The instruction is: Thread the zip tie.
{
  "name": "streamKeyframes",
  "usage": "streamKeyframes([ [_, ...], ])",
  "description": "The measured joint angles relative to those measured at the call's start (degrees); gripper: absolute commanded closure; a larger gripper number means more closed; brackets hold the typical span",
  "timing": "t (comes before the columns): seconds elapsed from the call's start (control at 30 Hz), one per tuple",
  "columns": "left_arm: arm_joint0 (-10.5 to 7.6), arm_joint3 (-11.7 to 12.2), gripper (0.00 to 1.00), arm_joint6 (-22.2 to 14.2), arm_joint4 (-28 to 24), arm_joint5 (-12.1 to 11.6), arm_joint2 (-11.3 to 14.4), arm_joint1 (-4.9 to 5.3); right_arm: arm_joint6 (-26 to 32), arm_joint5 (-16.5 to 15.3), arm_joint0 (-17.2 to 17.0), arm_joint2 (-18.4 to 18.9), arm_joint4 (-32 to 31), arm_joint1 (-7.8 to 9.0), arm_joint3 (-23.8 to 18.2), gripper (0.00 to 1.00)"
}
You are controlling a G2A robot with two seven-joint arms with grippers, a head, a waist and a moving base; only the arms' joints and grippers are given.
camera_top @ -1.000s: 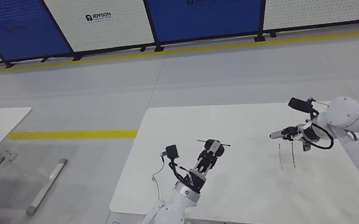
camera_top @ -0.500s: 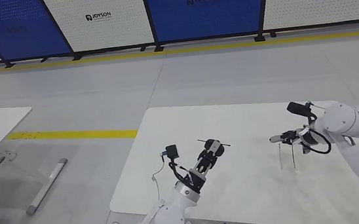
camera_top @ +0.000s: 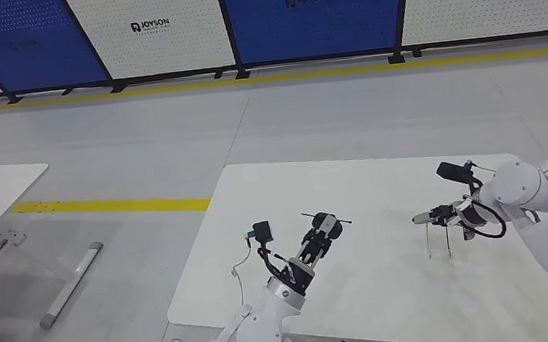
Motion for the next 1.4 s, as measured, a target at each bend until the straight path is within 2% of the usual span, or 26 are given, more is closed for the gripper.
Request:
streamKeyframes([
  [0.1,0.00,0.0,1.00,0.0,0.0,0.0,0.0,0.00,-0.9,-0.5,-0.6,-0.4,-0.8,0.00,-0.2,0.00],
  [0.23,0.00,0.0,1.00,0.0,0.0,0.0,0.0,0.00,-1.2,-3.9,-1.4,0.3,-0.2,0.28,-0.8,0.00],
  [0.27,0.00,0.0,1.00,0.0,0.0,0.0,0.0,0.00,-1.1,-4.6,-1.5,0.6,-0.3,0.42,-0.9,0.18],
  [0.3,0.00,0.0,1.00,0.0,0.0,0.0,0.0,0.00,-1.1,-4.9,-1.6,0.9,-0.4,0.55,-1.0,0.51],
  [0.37,0.00,0.0,1.00,0.0,0.0,0.0,0.0,0.00,-1.1,-5.1,-1.8,1.6,-1.0,0.85,-1.5,0.63],
  [0.43,0.00,0.0,1.00,0.0,0.0,0.0,0.0,0.00,-1.0,-4.7,-2.1,2.0,-2.0,1.14,-2.3,0.68],
  [0.5,0.00,0.0,1.00,0.0,0.0,0.0,0.0,0.00,-0.2,-4.3,-2.2,2.2,-3.1,1.36,-3.0,0.63],
  [0.53,0.00,0.0,1.00,0.0,0.0,0.0,0.0,0.00,0.9,-4.1,-2.2,2.1,-3.9,1.50,-3.4,0.55],
  [0.57,0.00,0.0,1.00,0.0,0.0,0.0,0.0,0.00,1.8,-4.0,-2.1,1.9,-4.6,1.57,-3.5,0.00],
  [0.7,0.00,0.0,1.00,0.0,0.0,0.0,0.0,0.00,2.5,-3.8,-1.5,0.2,-5.0,1.59,-3.5,0.00],
  [1.03,0.00,0.0,1.00,0.0,0.0,0.0,0.0,0.00,2.1,-4.1,-1.6,0.2,-4.9,1.58,-3.5,0.00],
  [1.2,0.00,0.0,1.00,0.0,0.0,0.0,0.0,0.00,-0.5,-7.1,-2.6,0.1,-8.6,2.02,-5.7,0.00],
  [1.4,0.00,0.0,1.00,0.0,0.0,0.0,0.0,0.00,2.6,-12.0,-2.6,-0.2,-15.6,3.30,-10.2,0.00],
])
